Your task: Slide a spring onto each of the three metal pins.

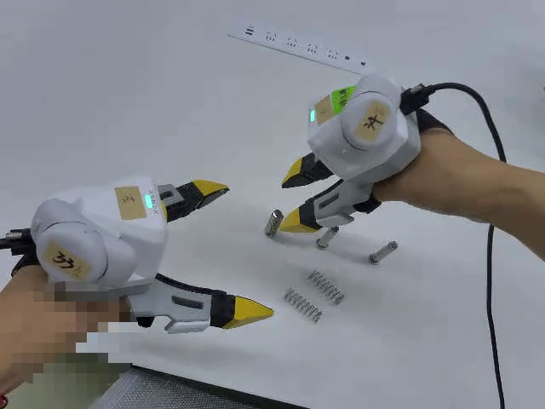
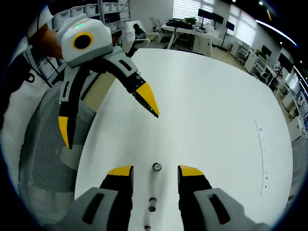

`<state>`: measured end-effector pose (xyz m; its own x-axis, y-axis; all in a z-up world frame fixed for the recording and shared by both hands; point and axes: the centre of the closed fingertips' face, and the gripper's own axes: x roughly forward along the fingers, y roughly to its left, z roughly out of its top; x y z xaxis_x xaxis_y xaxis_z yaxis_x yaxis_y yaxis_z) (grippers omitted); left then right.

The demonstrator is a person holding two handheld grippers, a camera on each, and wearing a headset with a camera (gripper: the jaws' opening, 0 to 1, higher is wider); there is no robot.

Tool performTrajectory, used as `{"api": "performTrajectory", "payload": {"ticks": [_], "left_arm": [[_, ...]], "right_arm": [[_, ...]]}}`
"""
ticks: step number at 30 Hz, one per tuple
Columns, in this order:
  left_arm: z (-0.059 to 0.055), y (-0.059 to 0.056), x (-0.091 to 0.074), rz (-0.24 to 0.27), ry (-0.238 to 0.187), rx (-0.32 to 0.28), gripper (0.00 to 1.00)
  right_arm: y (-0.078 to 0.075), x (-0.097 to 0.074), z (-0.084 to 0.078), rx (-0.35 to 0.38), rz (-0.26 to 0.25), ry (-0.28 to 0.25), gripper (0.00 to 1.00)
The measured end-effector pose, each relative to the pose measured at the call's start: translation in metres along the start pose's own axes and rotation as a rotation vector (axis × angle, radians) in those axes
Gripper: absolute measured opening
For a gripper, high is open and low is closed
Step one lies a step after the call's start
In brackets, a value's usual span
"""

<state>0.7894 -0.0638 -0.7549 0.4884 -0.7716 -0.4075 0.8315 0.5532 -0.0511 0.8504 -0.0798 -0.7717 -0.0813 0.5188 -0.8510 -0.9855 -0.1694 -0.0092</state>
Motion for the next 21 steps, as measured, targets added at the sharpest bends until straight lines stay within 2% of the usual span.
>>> {"api": "performTrajectory", "payload": {"ticks": [9, 21], "left_arm": [[0.002, -0.003, -0.002, -0.011, 0.022, 0.034, 0.92], [0.002, -0.009, -0.004, -0.046, 0.085, 0.102, 0.91]], "right_arm": [[0.013, -0.031, -0.011, 0.038, -0.047, -0.062, 0.54], [0.038, -0.069, -0.038, 0.14, -0.114, -0.18, 0.71]]}}
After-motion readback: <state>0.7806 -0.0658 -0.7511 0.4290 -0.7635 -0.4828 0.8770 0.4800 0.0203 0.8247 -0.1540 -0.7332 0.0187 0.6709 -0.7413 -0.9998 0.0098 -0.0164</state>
